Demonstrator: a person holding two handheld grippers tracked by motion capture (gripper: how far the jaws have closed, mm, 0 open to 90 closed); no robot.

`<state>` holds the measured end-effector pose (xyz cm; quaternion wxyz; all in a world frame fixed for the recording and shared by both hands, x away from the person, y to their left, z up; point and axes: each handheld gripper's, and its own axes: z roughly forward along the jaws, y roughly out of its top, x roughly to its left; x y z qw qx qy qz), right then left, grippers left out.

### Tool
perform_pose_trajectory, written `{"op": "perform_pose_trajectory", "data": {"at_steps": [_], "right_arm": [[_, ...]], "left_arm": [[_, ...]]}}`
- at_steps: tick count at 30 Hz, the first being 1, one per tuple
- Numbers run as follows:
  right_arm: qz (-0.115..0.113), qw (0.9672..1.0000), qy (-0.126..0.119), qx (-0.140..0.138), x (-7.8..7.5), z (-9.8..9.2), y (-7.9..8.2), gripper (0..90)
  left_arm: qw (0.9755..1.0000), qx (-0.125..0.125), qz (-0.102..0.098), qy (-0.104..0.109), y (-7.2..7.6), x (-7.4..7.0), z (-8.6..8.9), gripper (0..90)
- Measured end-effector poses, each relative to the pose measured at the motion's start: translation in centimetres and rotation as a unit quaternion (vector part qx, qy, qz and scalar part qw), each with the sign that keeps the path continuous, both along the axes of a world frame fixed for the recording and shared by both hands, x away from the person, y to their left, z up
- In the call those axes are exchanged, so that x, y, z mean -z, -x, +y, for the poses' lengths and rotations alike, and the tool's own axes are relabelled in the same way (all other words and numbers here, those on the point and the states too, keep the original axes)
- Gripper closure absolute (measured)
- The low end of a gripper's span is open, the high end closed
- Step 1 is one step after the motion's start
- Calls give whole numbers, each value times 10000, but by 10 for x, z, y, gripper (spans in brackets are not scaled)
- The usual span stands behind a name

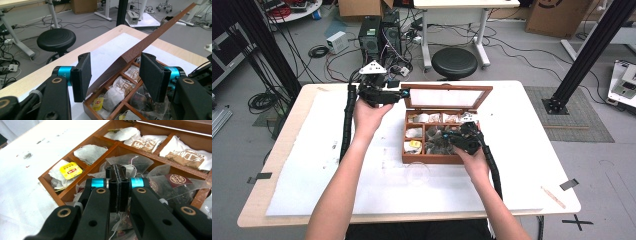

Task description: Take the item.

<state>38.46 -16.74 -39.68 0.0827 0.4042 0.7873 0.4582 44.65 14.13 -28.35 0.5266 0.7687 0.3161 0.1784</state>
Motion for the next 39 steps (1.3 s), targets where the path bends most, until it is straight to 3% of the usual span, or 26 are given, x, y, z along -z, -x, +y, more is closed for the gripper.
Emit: {"op": "perform_pose_trajectory", "data": {"at_steps": [10,21,31,39], "right_arm": [[-217,9997,-71,-93,-9,-2,8,900],[-404,9980,-377,-313,-25,-2,23,900],[-608,9944,-620,-598,-40,-5,42,900],[-854,9889,-713,-980,-52,0,65,900]], "left_arm": [[10000,-25,-10,-20,0,-1,-1,433],[10000,-40,-5,-62,-2,-3,-1,433],[10000,-72,7,-64,-2,-3,-2,432],[9999,-72,5,-82,-2,-4,-2,433]]}}
